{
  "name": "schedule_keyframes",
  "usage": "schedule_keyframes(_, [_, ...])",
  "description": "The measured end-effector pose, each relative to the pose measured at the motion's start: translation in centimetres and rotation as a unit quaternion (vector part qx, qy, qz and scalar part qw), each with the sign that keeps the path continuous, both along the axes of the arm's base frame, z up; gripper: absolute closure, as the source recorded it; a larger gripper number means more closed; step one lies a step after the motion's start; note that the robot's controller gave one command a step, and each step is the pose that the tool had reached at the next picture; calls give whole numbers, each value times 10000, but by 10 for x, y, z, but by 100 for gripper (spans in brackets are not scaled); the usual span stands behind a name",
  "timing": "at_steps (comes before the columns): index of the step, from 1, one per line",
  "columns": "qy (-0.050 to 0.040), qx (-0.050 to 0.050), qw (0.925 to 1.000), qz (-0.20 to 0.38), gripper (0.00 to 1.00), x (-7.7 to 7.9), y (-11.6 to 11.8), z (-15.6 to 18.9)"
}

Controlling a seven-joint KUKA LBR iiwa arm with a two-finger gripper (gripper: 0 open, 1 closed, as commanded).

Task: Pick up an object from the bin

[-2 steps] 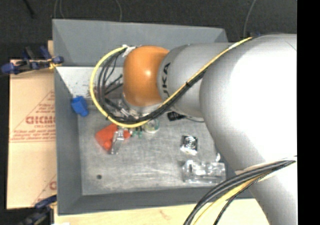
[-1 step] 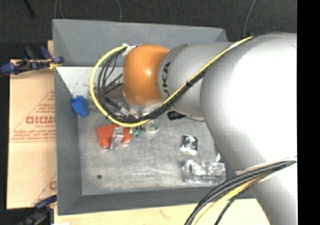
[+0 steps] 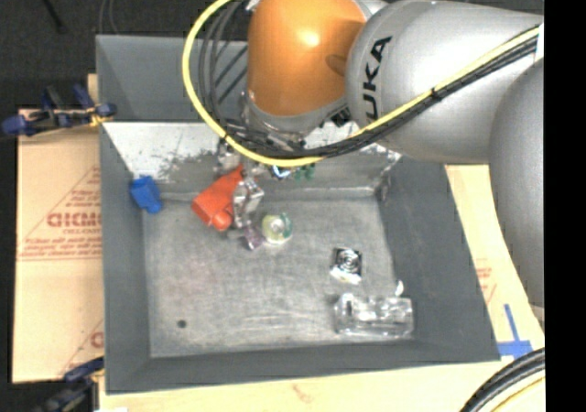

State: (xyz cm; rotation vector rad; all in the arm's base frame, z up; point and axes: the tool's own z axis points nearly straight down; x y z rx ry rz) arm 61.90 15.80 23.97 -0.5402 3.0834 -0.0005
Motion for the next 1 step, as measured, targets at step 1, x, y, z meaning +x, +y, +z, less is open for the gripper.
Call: schedule_keyframes(1, [48, -21, 9979, 639, 100, 2, -47, -30])
